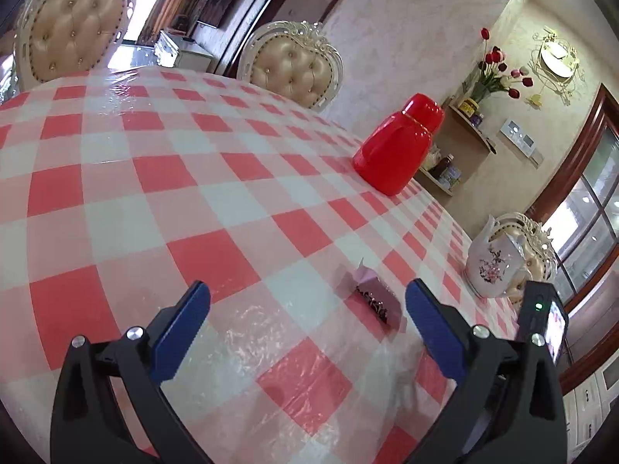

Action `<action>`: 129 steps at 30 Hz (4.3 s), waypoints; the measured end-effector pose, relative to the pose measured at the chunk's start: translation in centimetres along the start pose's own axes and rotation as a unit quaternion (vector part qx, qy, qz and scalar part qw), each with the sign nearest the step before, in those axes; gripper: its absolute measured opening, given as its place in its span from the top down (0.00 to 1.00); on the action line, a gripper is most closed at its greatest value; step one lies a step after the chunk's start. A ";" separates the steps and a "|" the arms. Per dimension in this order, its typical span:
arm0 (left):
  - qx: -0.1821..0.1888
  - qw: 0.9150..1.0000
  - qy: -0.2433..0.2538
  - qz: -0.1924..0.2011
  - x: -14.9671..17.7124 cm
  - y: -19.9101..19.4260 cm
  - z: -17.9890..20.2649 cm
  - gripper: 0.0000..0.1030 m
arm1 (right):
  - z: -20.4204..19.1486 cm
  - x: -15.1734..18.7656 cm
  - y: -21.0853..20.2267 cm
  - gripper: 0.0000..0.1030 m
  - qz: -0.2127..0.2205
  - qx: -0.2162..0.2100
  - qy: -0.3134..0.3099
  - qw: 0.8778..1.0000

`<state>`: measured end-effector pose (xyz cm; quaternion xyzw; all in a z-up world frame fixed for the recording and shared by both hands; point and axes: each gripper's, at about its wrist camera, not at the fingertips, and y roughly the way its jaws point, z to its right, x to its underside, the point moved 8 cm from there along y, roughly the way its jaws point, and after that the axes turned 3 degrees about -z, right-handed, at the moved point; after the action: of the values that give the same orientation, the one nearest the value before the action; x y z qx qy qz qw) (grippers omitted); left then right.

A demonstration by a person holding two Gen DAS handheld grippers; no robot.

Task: Organize snacks
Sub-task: 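Grasp the pink wrapped bar with the left gripper while the right grasps the small white box, then lift the pink bar and small white box up from the table, then carry both held snacks over the purple-rimmed bin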

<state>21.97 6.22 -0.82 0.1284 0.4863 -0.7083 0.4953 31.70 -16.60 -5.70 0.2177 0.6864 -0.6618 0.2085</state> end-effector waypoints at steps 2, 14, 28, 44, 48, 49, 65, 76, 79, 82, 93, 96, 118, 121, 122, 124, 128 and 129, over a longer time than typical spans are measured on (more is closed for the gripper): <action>0.003 1.000 0.010 -0.006 0.1 0.2 0.2 0.02 | 1.0 0.9 -1.9 0.65 0.019 -0.035 0.000 0.999; 0.016 0.981 0.180 -0.067 2.3 3.5 5.8 0.02 | 3.6 7.9 -9.6 0.65 0.059 -0.120 0.041 0.990; -0.100 0.942 0.275 -0.165 1.6 15.3 10.0 0.02 | 4.5 7.3 -9.7 0.64 0.064 -0.128 0.058 0.988; -0.055 0.928 0.323 -0.177 3.4 13.8 10.4 0.83 | 4.9 7.2 -9.8 0.64 0.063 -0.126 0.067 0.988; -0.034 0.928 0.324 -0.180 3.8 12.8 10.6 0.82 | 4.9 7.3 -9.4 0.64 0.058 -0.124 0.067 0.988; -0.028 0.929 0.321 -0.183 4.0 12.6 10.7 0.82 | 4.8 7.4 -9.1 0.64 0.056 -0.124 0.067 0.988; 0.006 0.939 0.301 -0.165 9.6 1.7 8.2 0.82 | 3.9 8.0 -9.0 0.64 0.038 -0.167 0.063 0.983; 0.032 0.950 0.278 -0.141 11.7 -7.7 4.7 0.82 | 2.4 14.5 -14.6 0.64 0.059 -0.142 0.031 0.988; 0.035 0.948 0.281 -0.148 13.0 -9.0 4.3 0.82 | 2.1 16.3 -16.1 0.64 0.065 -0.140 0.025 0.988; 0.037 0.948 0.282 -0.146 13.7 -10.4 3.9 0.82 | 2.2 17.8 -17.0 0.64 0.065 -0.141 0.034 0.987; 0.043 0.948 0.280 -0.141 14.7 -15.1 1.2 0.82 | 1.6 22.0 -20.1 0.64 0.065 -0.157 0.050 0.984; 0.042 0.947 0.288 -0.136 14.9 -17.0 0.7 0.82 | 1.1 23.1 -21.0 0.64 0.066 -0.157 0.048 0.984; 0.011 0.935 0.337 -0.110 10.8 -35.8 -13.6 0.82 | -18.9 31.7 -34.3 0.64 0.076 -0.263 -0.202 0.940; -0.014 0.936 0.327 -0.131 9.3 -37.1 -18.5 0.82 | -24.3 34.6 -35.3 0.64 0.056 -0.292 -0.261 0.918; -0.022 0.936 0.323 -0.138 9.0 -37.4 -20.1 0.81 | -25.9 35.5 -35.6 0.64 0.048 -0.302 -0.280 0.910; -0.037 0.935 0.320 -0.149 8.6 -38.0 -22.8 0.81 | -29.0 37.3 -36.2 0.64 0.038 -0.313 -0.314 0.895; -0.064 0.934 0.311 -0.164 7.8 -38.7 -28.1 0.79 | -34.3 40.4 -36.8 0.64 0.018 -0.323 -0.370 0.871; -0.069 0.932 0.313 -0.172 7.9 -38.7 -29.2 0.76 | -35.0 40.8 -36.8 0.63 0.015 -0.326 -0.376 0.868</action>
<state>-22.53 26.91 1.29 0.2233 0.6789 -0.6713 0.1963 -22.71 18.26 2.23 -0.1170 0.7293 -0.4291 0.5199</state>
